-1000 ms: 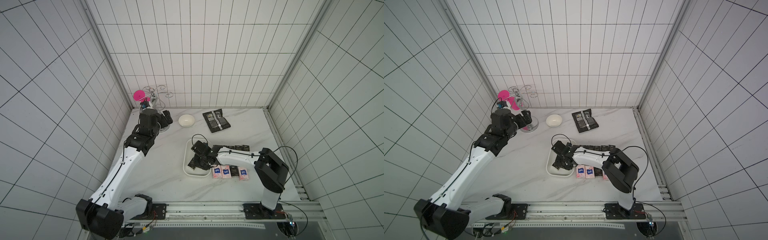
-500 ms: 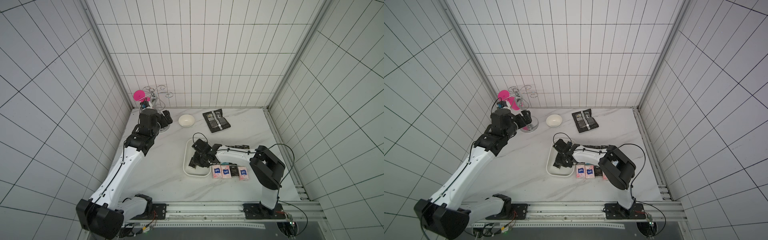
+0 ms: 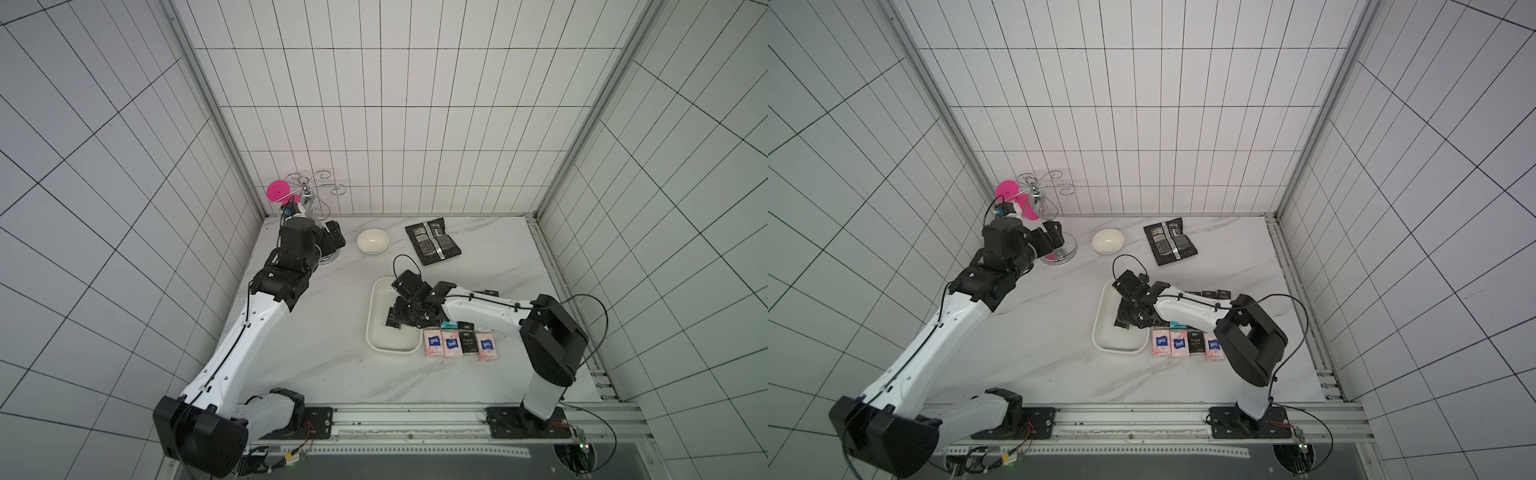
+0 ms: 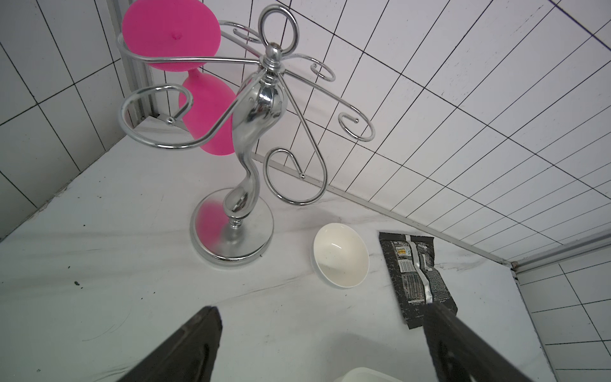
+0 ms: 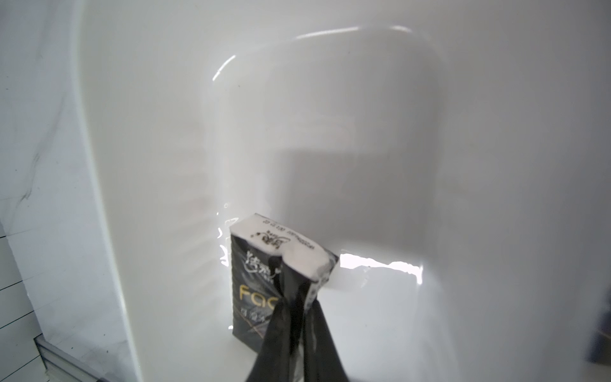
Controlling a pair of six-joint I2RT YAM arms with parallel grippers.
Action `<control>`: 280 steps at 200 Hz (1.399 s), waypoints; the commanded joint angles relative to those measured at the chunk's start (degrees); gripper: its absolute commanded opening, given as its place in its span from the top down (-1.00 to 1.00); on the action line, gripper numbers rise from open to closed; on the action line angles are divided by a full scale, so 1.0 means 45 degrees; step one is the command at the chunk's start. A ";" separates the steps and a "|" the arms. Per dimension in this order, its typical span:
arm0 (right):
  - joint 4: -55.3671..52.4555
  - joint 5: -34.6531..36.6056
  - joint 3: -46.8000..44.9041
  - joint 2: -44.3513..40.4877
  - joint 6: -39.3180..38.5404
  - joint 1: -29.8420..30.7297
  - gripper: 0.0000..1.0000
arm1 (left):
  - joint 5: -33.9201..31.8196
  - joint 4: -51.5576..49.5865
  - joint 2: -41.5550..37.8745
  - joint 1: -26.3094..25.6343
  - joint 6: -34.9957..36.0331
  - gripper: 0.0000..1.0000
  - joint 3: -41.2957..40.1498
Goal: Take the pocket tissues out of the storage box
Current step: Pick up the pocket tissues from the storage box, then place the pocket tissues at the center of the board.
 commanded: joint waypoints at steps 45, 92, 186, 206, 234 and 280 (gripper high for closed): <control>-0.2994 -0.0145 -0.0288 -0.3443 -0.3255 -0.1552 1.00 | 0.0249 0.0381 0.0208 0.0082 0.0015 -0.97 0.0248; -0.6146 0.0161 -0.1803 -0.5870 -0.4372 -0.3618 1.00 | 0.0530 0.0587 0.0341 -0.0024 -0.0160 -0.97 0.0385; -0.9952 0.0973 -0.2718 -0.7346 -0.5808 -0.6905 1.00 | 0.1147 0.1343 0.0065 -0.0269 -0.0541 -0.97 0.0014; -1.0254 0.1188 -0.2717 -0.7219 -0.6203 -0.7390 1.00 | 0.1258 0.1353 0.0011 -0.0309 -0.0523 -0.97 0.0016; -1.0506 0.1300 -0.2805 -0.6963 -0.6460 -0.7891 1.00 | 0.1326 0.1469 -0.0132 -0.0319 -0.0518 -0.97 -0.0137; -1.0761 0.1248 -0.2731 -0.5505 -0.6644 -0.8229 1.00 | 0.1642 0.1764 -0.0246 -0.0316 -0.0711 -0.97 -0.0367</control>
